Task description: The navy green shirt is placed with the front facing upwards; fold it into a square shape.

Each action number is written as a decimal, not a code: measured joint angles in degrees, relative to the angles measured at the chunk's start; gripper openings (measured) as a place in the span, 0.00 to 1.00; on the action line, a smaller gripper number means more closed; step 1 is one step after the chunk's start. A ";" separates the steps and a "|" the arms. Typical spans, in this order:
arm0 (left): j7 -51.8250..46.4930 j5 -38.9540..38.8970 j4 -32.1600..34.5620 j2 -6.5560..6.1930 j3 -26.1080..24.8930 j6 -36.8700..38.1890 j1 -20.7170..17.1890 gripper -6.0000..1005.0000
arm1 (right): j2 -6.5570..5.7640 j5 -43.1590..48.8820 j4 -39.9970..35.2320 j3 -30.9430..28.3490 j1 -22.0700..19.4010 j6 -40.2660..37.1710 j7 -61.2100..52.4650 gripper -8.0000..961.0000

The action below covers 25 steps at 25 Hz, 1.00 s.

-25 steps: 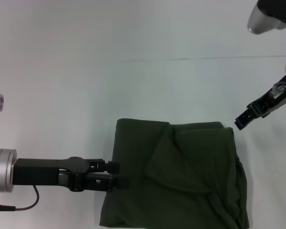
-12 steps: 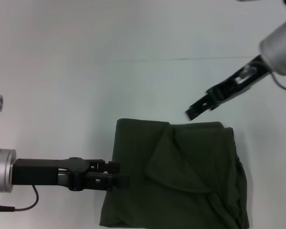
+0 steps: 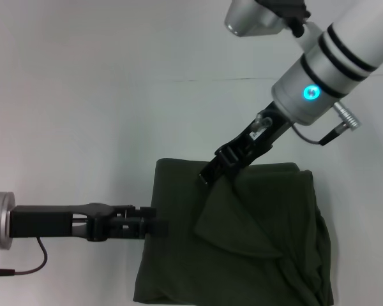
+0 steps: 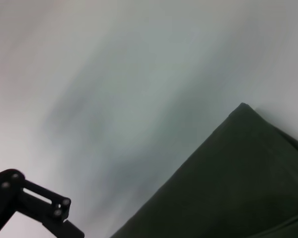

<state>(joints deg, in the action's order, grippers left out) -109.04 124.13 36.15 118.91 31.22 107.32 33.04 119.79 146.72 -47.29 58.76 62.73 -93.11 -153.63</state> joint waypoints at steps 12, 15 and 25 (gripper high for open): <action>-2.11 -1.31 -0.12 -0.14 -1.93 -0.22 0.52 0.93 | 0.42 0.12 5.05 11.21 4.13 4.87 -7.11 0.80; -2.46 -1.31 -0.12 -0.14 -1.95 -0.28 0.57 0.93 | 0.54 0.02 6.75 13.34 5.24 6.63 -8.87 0.80; -2.45 -1.44 -0.12 -0.08 -1.87 -0.30 0.71 0.93 | 1.14 -1.58 14.60 16.51 9.03 12.37 -10.78 0.80</action>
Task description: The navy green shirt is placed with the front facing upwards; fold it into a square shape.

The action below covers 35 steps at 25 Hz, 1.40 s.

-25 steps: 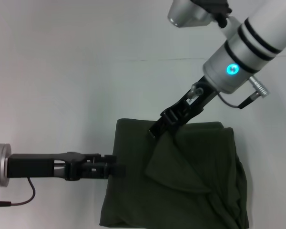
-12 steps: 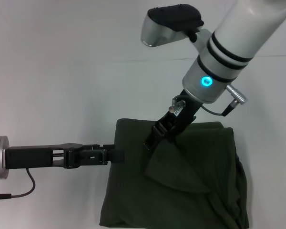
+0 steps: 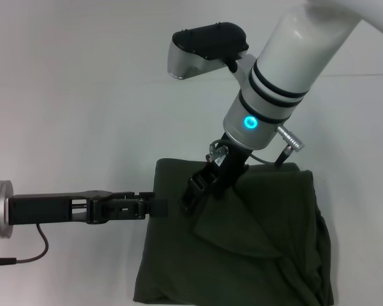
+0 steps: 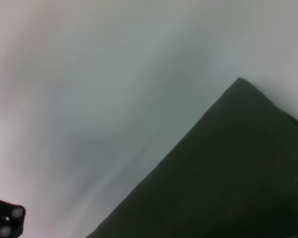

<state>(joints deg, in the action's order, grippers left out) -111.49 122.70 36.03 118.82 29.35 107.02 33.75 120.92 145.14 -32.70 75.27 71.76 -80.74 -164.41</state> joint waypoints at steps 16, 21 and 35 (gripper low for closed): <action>0.54 -0.01 0.00 0.09 0.45 -0.15 -0.43 0.93 | -0.62 -3.52 2.37 3.38 -0.47 0.79 -0.65 0.79; 0.56 0.00 0.00 0.09 0.45 -0.16 -0.43 0.93 | -0.39 -3.45 2.61 3.67 -0.48 0.37 -0.58 0.79; 0.58 0.09 0.00 0.11 0.45 -0.45 -0.28 0.93 | -0.11 -4.92 3.02 4.91 -0.48 -0.19 0.89 0.79</action>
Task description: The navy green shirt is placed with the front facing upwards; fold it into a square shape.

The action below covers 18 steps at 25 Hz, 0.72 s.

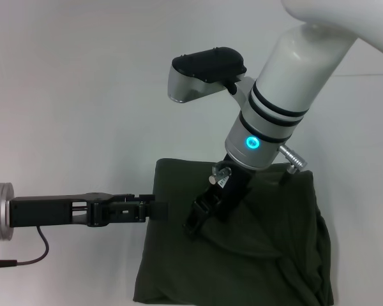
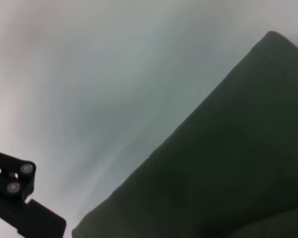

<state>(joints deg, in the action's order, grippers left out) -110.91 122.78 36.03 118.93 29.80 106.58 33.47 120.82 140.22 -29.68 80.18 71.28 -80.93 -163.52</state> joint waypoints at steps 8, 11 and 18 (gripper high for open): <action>0.00 0.08 0.00 0.10 0.00 -0.05 0.13 0.93 | 0.10 -0.04 0.17 0.61 -0.84 0.95 0.55 0.79; 0.00 0.13 0.00 0.10 0.00 -0.05 0.12 0.93 | 0.11 -0.04 0.24 0.67 -0.96 0.98 0.57 0.77; 0.00 0.18 0.00 0.13 0.00 -0.06 0.10 0.92 | 0.12 -0.04 0.24 1.27 -1.06 1.09 0.66 0.71</action>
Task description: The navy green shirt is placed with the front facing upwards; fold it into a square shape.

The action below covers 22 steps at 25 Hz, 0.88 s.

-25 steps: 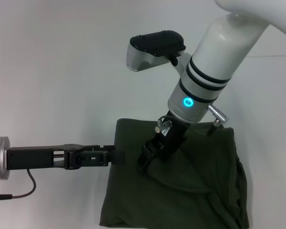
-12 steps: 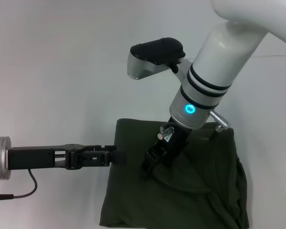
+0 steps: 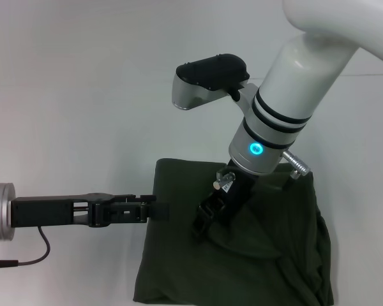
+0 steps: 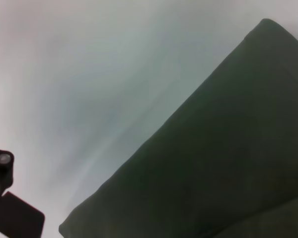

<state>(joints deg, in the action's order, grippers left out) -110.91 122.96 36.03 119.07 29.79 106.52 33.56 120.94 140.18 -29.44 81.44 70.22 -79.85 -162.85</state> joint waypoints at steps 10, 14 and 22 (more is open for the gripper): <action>0.00 0.04 0.00 0.02 0.00 -0.08 -0.08 0.93 | 0.00 0.00 -0.29 1.20 -0.01 -0.10 0.00 0.42; 0.00 0.04 0.00 0.03 0.00 -0.08 -0.08 0.93 | 0.00 -0.05 -0.33 1.71 -0.01 -0.29 -0.01 0.31; 0.07 -0.01 0.00 -0.04 0.00 -0.09 -0.08 0.93 | -0.05 -1.09 -1.44 1.70 -0.13 -1.32 1.18 0.23</action>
<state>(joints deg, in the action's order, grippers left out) -110.84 122.95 36.03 119.03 29.79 106.43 33.49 120.88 139.09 -30.88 83.15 70.09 -81.17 -161.68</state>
